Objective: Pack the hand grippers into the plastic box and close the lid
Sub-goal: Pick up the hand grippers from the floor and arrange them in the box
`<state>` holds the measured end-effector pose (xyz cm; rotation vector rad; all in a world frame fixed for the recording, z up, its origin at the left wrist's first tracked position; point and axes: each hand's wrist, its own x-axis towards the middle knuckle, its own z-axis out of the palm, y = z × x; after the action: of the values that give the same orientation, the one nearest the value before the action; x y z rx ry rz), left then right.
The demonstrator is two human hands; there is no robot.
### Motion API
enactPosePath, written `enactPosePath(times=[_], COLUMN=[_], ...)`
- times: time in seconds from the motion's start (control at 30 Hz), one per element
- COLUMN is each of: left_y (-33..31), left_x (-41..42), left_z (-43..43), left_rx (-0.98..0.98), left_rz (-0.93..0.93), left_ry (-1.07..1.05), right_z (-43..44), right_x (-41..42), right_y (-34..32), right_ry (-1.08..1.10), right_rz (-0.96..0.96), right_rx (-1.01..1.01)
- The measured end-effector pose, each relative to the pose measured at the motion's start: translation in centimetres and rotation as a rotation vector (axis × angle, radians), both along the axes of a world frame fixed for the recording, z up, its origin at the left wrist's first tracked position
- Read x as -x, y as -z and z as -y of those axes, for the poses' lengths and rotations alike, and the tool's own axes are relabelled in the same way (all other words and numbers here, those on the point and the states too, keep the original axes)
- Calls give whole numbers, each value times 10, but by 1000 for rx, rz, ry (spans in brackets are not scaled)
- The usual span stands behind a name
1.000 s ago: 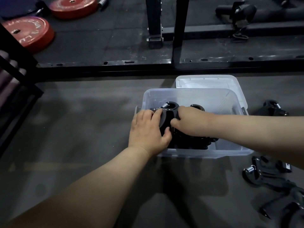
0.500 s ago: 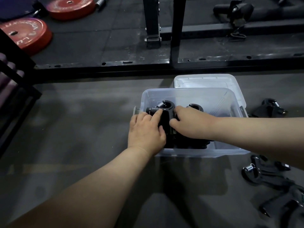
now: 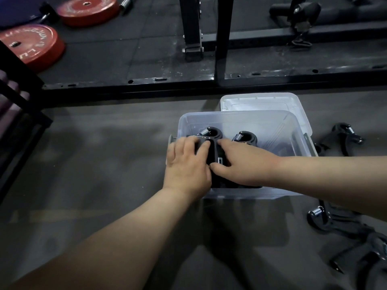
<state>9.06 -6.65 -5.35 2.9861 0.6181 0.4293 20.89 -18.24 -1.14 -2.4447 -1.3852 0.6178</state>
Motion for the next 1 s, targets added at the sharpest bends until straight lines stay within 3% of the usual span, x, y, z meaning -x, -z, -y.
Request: enactPosePath(times=[0.1, 0.23, 0.53, 1.0], left_y=[1, -5, -6, -9], left_x=[2, 5, 2, -10], left_z=[6, 16, 21, 17], left_rx=[-29, 80, 24, 6], left_rz=[121, 148, 1, -45], left_ry=[154, 142, 100, 84], right_z=[5, 16, 49, 78], right_x=[-1, -3, -18, -39], right_y=[2, 2, 11, 21], right_ry=[24, 72, 181, 309], right_rz=[-36, -83, -118, -142], right_rx=[-17, -53, -203, -261])
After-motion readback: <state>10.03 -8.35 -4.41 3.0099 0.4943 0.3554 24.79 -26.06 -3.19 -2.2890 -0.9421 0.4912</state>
